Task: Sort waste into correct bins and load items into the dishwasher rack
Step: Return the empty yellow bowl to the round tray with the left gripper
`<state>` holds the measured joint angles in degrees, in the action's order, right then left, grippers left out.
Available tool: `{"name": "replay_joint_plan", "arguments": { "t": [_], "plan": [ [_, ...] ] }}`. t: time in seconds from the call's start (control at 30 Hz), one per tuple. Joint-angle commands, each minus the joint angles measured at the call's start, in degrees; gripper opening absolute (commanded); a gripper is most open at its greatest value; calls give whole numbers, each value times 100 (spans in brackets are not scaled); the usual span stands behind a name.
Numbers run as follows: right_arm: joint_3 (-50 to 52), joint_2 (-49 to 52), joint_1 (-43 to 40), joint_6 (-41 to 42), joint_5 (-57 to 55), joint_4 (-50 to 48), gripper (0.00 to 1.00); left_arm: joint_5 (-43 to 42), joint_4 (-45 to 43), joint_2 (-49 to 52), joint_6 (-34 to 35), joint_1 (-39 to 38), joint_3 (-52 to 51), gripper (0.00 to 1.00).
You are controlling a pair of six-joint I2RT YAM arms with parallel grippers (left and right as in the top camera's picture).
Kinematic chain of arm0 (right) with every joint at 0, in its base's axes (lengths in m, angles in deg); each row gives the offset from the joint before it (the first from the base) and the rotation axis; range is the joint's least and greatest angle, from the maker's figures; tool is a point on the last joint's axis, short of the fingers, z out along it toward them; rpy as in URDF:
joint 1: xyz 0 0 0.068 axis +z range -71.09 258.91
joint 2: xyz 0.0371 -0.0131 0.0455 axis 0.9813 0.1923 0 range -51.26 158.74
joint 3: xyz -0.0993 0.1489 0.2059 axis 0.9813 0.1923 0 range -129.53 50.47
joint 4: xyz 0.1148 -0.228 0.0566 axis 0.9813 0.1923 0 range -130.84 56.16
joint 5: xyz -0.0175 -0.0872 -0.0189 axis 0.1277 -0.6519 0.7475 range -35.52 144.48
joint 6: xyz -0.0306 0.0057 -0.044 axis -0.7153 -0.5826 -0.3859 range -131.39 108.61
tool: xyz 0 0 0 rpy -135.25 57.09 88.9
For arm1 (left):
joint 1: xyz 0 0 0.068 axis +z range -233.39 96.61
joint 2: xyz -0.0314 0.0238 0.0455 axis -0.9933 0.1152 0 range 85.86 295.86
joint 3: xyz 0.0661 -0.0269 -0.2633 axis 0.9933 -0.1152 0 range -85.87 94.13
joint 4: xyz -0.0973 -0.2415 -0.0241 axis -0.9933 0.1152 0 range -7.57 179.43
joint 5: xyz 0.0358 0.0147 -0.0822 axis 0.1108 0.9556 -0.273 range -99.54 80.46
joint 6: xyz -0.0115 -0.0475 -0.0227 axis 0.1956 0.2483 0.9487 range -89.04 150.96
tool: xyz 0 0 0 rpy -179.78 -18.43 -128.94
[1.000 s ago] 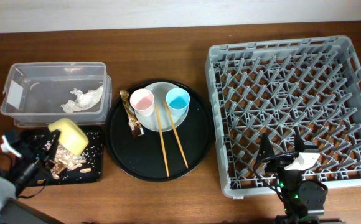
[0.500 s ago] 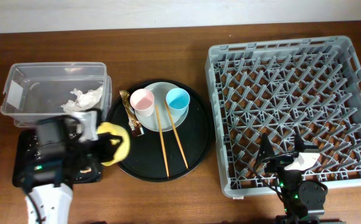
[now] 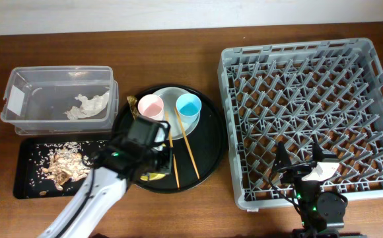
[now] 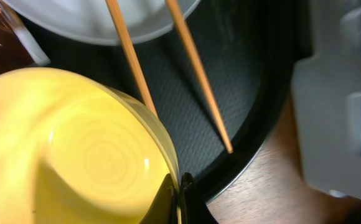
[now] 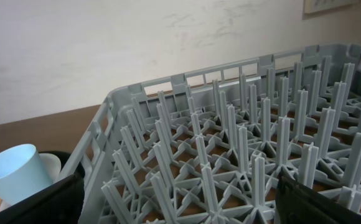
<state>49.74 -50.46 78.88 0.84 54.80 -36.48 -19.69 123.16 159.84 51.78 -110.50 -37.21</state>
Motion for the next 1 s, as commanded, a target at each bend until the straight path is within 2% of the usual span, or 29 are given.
{"name": "replay_joint_plan", "arguments": {
  "t": [0.0, 0.17, 0.2, 0.27, 0.33, 0.37, 0.47, 0.57, 0.67, 0.97],
  "plan": [
    [42, -55, -46, 22, -11, 15, 98, 791, -24, 446, 350, -328, 79, 0],
    [42, -55, -46, 22, -9, 15, 98, 914, -22, 761, 385, -391, 79, 1],
    [42, -55, -46, 22, -11, 15, 98, 914, -15, 774, 382, -391, 76, 6],
    [42, -55, -46, 22, -9, 15, 98, 905, 15, 778, 385, -391, 79, 30],
    [42, -55, -46, 22, -9, 15, 99, 887, 22, 776, 385, -391, 81, 48],
    [42, -55, -46, 22, -11, 15, 98, 894, 33, 765, 378, -385, 118, 50],
    [42, -55, -46, 22, -9, 15, 98, 1113, 177, 717, 374, -280, 411, 50],
    [42, -55, -46, 22, -11, 15, 99, 1856, 476, 625, 376, 52, 1027, 45],
    [42, -55, -46, 22, -9, 15, 98, 2205, 424, 625, 376, 376, 1246, 40],
    [42, -55, -46, 22, -11, 15, 98, 2155, -291, 1088, 378, 1309, 1239, 31]
  ]
}}
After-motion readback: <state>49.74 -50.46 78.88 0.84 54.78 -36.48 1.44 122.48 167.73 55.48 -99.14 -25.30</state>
